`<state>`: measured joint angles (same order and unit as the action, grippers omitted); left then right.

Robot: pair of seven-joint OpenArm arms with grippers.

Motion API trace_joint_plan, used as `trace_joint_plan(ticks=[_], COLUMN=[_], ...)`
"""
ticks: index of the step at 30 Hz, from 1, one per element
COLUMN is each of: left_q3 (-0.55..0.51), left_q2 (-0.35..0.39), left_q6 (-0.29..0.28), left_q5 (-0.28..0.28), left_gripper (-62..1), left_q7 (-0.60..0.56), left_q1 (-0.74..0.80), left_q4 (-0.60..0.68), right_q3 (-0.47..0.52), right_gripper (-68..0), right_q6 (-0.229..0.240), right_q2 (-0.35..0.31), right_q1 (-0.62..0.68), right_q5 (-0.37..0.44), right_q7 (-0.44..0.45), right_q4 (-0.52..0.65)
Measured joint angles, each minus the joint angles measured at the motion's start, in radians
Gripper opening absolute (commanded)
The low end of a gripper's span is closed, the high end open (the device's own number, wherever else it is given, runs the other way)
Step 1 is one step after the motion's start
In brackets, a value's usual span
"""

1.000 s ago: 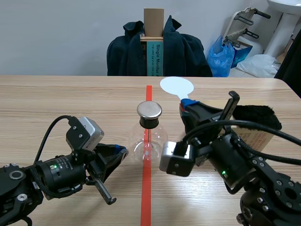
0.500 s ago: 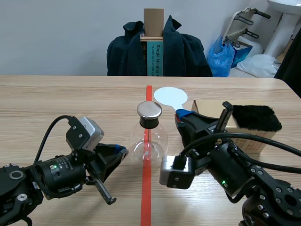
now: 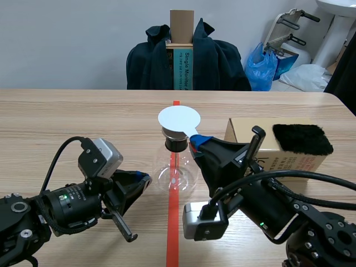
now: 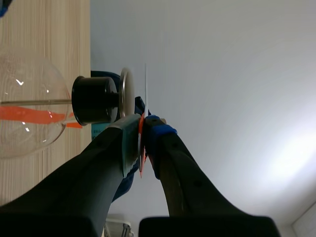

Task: Do the electroscope experiment.
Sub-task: 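Move the plate toward and away from the electroscope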

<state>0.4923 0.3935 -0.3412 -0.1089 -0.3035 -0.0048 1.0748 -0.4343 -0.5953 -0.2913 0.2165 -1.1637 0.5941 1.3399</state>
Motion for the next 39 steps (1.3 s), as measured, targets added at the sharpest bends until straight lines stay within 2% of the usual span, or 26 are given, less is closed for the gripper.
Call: trace_joint_plan(ticks=[7, 21, 27, 34, 39], left_q3=[0.0, 0.0, 0.0, 0.0, 0.0], left_q2=[0.0, 0.0, 0.0, 0.0, 0.0], left_q6=[0.0, 0.0, 0.0, 0.0, 0.0], left_q5=[0.0, 0.0, 0.0, 0.0, 0.0], left_gripper=[-59.1, -59.1, -59.1, -59.1, -59.1], left_q7=[0.0, 0.0, 0.0, 0.0, 0.0], left_q1=[0.0, 0.0, 0.0, 0.0, 0.0], left_q4=[0.0, 0.0, 0.0, 0.0, 0.0], right_q3=[0.0, 0.0, 0.0, 0.0, 0.0], right_gripper=[-66.7, -66.7, -66.7, -66.7, -66.7], right_q6=[0.0, 0.0, -0.009, -0.079, -0.079], right_q2=[0.0, 0.0, 0.0, 0.0, 0.0], right_q1=[0.0, 0.0, 0.004, 0.017, 0.017], right_q5=[0.0, 0.0, 0.0, -0.003, -0.003], right_q7=[0.034, 0.032, -0.058, -0.192, -0.28], right_q4=[0.0, 0.0, 0.0, 0.0, 0.0])
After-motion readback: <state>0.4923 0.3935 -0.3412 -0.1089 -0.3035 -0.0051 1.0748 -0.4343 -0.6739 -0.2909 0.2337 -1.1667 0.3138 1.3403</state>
